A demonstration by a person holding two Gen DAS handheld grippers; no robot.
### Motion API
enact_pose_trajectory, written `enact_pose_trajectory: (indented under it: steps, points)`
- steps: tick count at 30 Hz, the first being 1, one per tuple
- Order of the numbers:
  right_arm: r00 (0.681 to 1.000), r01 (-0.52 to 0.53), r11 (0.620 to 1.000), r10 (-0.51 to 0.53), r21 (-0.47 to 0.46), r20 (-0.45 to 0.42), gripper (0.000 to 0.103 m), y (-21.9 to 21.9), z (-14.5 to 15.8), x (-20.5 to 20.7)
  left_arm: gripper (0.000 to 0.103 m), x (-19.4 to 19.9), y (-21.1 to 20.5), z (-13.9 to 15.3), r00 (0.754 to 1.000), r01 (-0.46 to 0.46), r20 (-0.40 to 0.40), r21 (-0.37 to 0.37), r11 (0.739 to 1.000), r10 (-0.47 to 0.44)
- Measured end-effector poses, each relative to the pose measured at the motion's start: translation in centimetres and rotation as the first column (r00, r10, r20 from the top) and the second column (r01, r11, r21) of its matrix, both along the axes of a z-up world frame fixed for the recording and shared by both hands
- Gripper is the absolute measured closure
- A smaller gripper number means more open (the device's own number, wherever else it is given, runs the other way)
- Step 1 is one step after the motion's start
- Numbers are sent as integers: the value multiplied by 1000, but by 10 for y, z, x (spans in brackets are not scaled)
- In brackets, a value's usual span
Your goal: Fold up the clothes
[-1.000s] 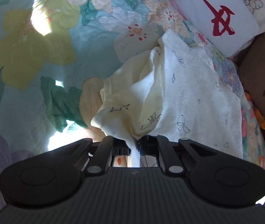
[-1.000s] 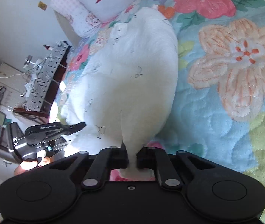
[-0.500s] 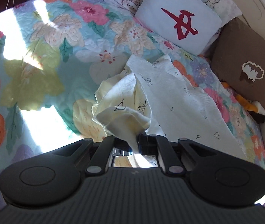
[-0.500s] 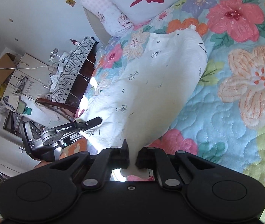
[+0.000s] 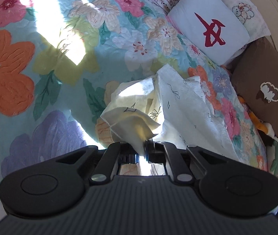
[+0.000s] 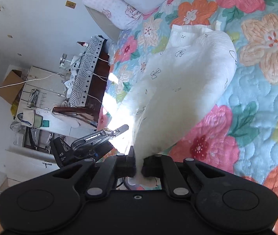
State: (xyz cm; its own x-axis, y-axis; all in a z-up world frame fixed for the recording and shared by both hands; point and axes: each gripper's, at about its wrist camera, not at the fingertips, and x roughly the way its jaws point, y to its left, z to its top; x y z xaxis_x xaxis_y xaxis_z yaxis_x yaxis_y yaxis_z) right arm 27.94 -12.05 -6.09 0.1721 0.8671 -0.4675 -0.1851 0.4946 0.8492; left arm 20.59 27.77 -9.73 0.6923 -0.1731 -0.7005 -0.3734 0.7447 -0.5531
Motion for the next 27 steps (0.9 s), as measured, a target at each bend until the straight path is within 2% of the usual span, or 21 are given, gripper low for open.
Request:
enact_pose_trajectory:
  steps: [3,6,10,14,17,20,21,27]
  points:
    - [999,37,999,-37,-29,13,95,-3,0,19,98,28,-7,14,997,57,49,44,997,-59]
    - [993,80,990,-69,-114,99,94,-3,9,44,98,72,-17,31,985,140,85,90,986,-147]
    - [976,135,972,-98,-191,195,94,-5,23,87,98,137,-39,46,969,222,69,175,959,-237]
    - [959,222,942,-164,-254,229,94,-6,24,131,98,193,-55,49,964,243,56,195,950,-258]
    - [946,263,905,-174,-335,273,94,1,18,157,98,225,-66,43,961,260,39,218,941,-275]
    - [954,257,884,-167,-390,248,93,9,4,175,98,243,-77,27,956,289,-32,278,916,-292]
    - [957,257,883,-175,-392,233,91,10,0,179,98,247,-78,20,955,295,-55,278,914,-291]
    - [961,267,882,-214,-389,173,89,8,-19,191,94,259,-68,-6,960,275,-110,203,940,-257]
